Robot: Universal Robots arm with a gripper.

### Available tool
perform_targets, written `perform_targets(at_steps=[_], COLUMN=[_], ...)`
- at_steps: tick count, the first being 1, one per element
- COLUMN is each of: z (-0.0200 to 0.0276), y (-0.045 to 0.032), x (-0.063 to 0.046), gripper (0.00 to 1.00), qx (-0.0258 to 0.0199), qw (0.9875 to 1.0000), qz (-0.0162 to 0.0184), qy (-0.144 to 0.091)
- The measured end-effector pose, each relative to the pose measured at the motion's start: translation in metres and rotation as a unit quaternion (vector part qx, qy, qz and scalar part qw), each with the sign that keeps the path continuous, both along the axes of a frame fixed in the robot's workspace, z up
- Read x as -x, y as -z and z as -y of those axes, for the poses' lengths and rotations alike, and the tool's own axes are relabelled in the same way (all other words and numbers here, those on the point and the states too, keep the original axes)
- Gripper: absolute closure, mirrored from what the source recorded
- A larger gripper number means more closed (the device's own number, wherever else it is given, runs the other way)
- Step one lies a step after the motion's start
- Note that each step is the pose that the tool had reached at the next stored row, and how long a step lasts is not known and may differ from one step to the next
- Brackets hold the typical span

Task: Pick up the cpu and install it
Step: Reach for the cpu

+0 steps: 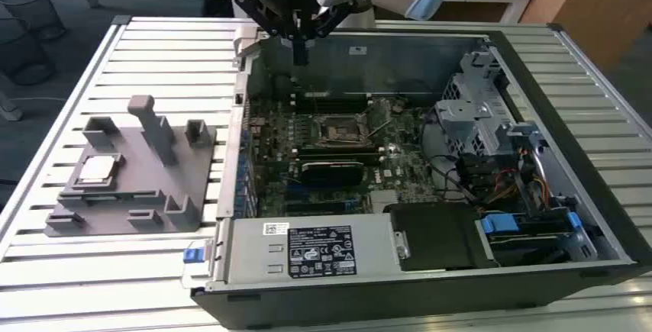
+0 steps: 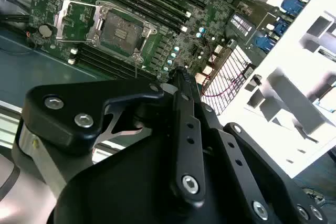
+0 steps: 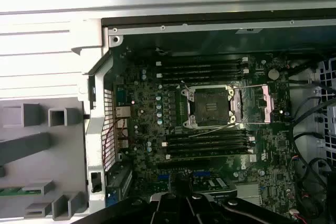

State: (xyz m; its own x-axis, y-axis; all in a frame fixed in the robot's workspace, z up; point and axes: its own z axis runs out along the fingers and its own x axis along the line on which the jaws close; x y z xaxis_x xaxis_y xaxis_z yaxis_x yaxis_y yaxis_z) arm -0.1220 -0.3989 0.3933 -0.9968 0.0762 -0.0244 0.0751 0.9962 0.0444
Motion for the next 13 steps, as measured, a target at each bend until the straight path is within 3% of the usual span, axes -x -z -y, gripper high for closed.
perform_targets(at_steps=[13], z=[0.0000], y=[0.0002], x=[0.0021], gripper=[0.89], qx=[0.0000], qw=[1.0000], qz=[0.0000], qy=[0.000])
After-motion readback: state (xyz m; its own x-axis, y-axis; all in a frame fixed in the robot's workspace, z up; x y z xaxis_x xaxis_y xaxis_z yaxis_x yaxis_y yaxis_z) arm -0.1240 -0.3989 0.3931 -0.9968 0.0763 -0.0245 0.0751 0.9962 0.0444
